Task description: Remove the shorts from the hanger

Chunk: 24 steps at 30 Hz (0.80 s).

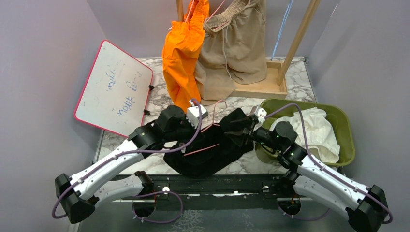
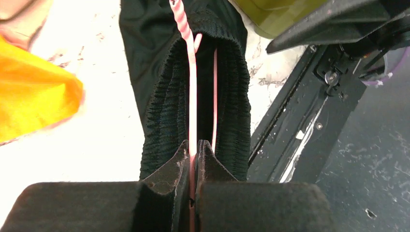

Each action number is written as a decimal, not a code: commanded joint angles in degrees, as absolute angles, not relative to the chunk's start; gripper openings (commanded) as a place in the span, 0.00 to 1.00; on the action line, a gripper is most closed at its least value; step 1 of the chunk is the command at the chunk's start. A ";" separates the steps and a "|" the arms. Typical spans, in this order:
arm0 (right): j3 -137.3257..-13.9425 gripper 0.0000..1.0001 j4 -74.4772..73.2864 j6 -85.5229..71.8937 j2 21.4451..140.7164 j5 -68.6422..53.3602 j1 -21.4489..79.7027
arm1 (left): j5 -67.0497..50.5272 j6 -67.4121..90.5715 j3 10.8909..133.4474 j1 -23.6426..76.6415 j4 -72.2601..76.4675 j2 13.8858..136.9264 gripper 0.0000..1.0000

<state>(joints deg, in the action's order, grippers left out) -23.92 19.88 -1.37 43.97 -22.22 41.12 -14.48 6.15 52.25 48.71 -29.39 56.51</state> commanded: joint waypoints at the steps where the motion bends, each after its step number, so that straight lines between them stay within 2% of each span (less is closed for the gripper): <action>1: -26.32 0.59 12.64 -15.44 41.15 -10.84 40.94 | -7.45 5.25 50.03 48.61 -24.13 49.29 0.00; 4: -30.26 0.60 5.11 -23.61 41.50 -8.69 40.92 | -7.13 4.80 48.84 48.60 -23.32 46.50 0.00; 14: -44.40 0.66 -4.72 -23.21 53.93 -19.62 40.96 | -6.47 5.98 50.49 48.60 -22.88 47.16 0.00; 18: -47.15 0.69 -8.37 -21.23 57.33 -14.07 41.54 | -6.14 6.59 50.63 48.62 -22.79 47.50 0.00; 24: -49.96 0.68 -9.82 -18.60 60.34 -8.91 44.04 | -5.81 7.23 50.53 48.62 -22.63 47.54 0.00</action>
<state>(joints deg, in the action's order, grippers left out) -46.65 -7.03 -20.99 59.18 -13.85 41.95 -7.27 6.39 48.90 48.71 -26.20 48.01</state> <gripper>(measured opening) 0.686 0.031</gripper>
